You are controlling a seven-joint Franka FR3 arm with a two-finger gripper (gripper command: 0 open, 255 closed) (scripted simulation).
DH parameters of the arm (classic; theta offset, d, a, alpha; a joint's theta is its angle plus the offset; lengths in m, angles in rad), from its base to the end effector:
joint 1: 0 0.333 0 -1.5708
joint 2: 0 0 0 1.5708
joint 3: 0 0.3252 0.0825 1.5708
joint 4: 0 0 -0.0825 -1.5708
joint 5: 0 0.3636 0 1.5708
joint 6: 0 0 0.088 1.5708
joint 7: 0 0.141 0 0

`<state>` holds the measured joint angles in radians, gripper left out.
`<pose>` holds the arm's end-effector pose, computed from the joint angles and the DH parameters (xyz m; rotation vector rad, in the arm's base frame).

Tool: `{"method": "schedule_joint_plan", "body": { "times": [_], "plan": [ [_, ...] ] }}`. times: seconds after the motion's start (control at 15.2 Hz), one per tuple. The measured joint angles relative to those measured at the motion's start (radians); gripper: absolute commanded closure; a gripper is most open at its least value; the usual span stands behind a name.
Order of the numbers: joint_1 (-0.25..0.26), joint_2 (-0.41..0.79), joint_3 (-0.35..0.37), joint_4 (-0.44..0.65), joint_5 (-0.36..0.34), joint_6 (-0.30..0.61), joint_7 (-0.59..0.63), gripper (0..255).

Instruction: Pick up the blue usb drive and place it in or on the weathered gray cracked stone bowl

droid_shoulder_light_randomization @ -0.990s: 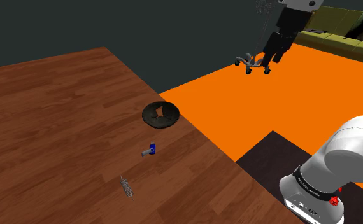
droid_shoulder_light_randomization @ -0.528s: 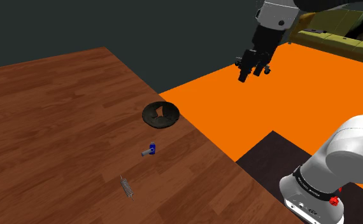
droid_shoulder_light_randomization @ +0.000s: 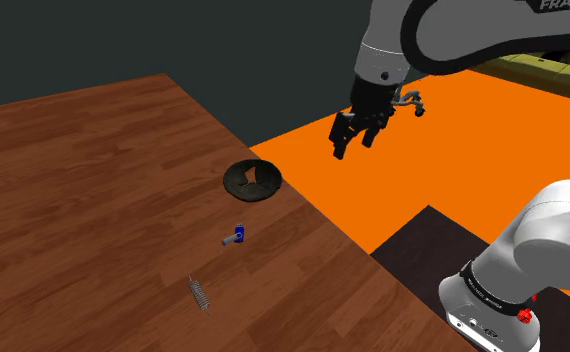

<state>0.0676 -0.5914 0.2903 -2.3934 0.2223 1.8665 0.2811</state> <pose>0.3280 0.1594 0.5004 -3.0750 0.0408 -0.0483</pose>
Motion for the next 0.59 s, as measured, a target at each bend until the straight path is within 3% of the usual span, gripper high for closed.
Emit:
{"method": "schedule_joint_plan", "body": {
  "times": [0.59],
  "plan": [
    [0.000, 0.274, 0.208, 0.096, -0.026, 0.182, 0.251, 0]
  ]
}}
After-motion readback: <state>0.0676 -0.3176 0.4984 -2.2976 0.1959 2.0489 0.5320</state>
